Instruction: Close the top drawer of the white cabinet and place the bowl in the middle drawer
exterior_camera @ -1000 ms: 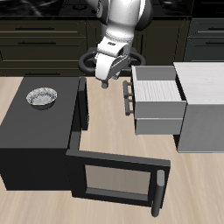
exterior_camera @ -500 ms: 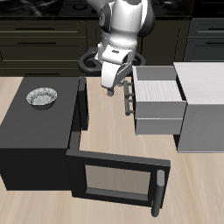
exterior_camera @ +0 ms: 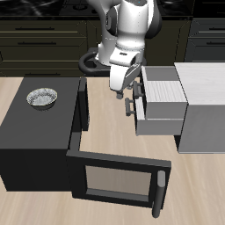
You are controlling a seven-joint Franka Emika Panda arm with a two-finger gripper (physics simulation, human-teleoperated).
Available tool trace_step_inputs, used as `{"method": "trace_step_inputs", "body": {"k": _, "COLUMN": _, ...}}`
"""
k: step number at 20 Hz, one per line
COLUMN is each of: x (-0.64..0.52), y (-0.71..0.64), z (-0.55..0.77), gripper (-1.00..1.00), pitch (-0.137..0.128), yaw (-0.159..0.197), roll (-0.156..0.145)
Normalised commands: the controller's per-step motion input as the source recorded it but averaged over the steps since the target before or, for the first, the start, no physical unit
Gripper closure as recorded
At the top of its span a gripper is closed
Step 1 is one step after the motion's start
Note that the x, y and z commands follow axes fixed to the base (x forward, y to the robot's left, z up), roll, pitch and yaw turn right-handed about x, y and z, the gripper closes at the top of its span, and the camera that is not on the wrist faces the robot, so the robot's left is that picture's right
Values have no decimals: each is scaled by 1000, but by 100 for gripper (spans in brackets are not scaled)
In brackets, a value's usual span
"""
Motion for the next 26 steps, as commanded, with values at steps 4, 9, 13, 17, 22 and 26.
{"method": "trace_step_inputs", "body": {"k": 4, "x": 18, "y": 223, "z": 17, "gripper": -100, "pitch": -11, "yaw": -1, "roll": 41}}
{"method": "trace_step_inputs", "body": {"k": 9, "x": 24, "y": 278, "z": 42, "gripper": -100, "pitch": -16, "yaw": -8, "roll": 43}}
{"method": "trace_step_inputs", "body": {"k": 13, "x": 36, "y": 268, "z": -24, "gripper": -100, "pitch": -15, "yaw": -6, "roll": 49}}
{"method": "trace_step_inputs", "body": {"k": 17, "x": 18, "y": 220, "z": -14, "gripper": -100, "pitch": -12, "yaw": -5, "roll": 38}}
{"method": "trace_step_inputs", "body": {"k": 22, "x": 63, "y": 160, "z": -6, "gripper": -100, "pitch": -10, "yaw": 0, "roll": 20}}
{"method": "trace_step_inputs", "body": {"k": 26, "x": 62, "y": 208, "z": -54, "gripper": -100, "pitch": -7, "yaw": -10, "roll": 39}}
